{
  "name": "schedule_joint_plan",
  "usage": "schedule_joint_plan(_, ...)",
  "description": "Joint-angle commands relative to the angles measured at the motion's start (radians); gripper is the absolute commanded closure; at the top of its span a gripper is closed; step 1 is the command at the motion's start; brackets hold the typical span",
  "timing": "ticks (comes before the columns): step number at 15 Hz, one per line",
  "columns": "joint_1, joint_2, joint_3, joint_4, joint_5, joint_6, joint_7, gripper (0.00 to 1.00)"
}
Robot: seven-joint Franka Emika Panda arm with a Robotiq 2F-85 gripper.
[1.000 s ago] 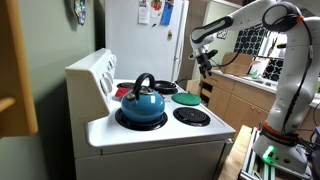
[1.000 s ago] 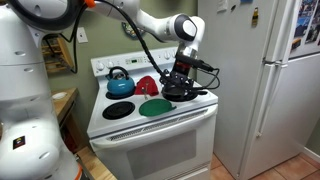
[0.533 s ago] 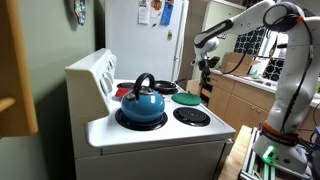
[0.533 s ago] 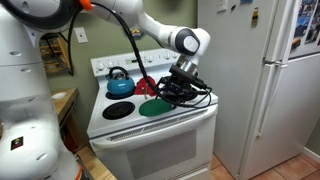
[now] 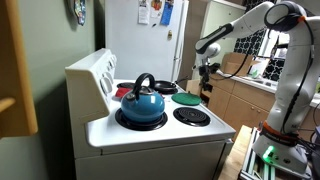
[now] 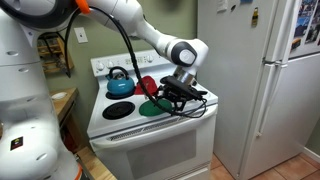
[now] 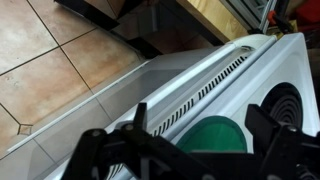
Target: Move the pan to to the front big plate on the stove and then put the green towel on the pan
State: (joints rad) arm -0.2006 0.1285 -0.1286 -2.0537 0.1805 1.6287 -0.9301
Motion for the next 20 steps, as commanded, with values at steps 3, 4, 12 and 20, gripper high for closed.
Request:
schedule_joint_plan(3,0.001,-0.022,-0.009,-0.067,0.064,0.089,0.138,0.00)
schedule_joint_plan(4,0.001,-0.015,-0.008,-0.068,0.080,0.092,0.173,0.00)
schedule_joint_plan(12,0.005,-0.015,0.002,-0.141,0.215,0.177,0.275,0.27)
schedule_joint_plan(20,0.004,-0.012,0.002,-0.163,0.296,0.195,0.272,0.28)
